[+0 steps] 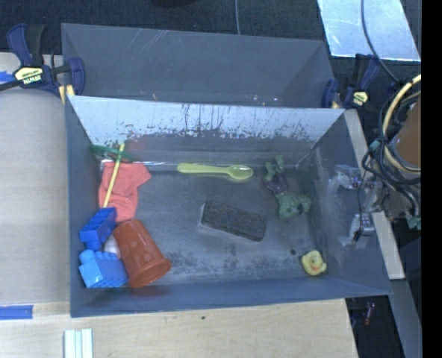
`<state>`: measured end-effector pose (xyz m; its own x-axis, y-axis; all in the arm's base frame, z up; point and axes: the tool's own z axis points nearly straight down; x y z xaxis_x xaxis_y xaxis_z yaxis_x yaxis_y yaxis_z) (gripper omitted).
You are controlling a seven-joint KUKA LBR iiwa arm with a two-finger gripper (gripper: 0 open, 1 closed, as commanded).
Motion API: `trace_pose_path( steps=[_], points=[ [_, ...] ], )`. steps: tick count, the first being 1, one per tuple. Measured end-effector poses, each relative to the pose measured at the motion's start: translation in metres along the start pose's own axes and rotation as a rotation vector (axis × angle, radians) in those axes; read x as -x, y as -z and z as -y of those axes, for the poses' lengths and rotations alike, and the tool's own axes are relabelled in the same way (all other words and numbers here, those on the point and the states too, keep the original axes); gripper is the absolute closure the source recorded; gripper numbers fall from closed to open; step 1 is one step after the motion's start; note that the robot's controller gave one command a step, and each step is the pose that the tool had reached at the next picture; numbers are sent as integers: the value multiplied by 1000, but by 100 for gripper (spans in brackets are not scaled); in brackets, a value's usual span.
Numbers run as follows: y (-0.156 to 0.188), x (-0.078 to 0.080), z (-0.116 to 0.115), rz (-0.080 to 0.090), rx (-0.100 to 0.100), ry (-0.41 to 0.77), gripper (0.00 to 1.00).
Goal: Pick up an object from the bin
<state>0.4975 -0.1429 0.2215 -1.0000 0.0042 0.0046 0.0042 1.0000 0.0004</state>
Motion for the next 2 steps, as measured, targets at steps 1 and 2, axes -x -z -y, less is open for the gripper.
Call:
trace_pose_path(
  steps=[1, 2],
  points=[
    [4, 2, -1, 8, -2, 3, 0],
    [-36, 9, -19, 13, -4, 93, 0]
  ],
)
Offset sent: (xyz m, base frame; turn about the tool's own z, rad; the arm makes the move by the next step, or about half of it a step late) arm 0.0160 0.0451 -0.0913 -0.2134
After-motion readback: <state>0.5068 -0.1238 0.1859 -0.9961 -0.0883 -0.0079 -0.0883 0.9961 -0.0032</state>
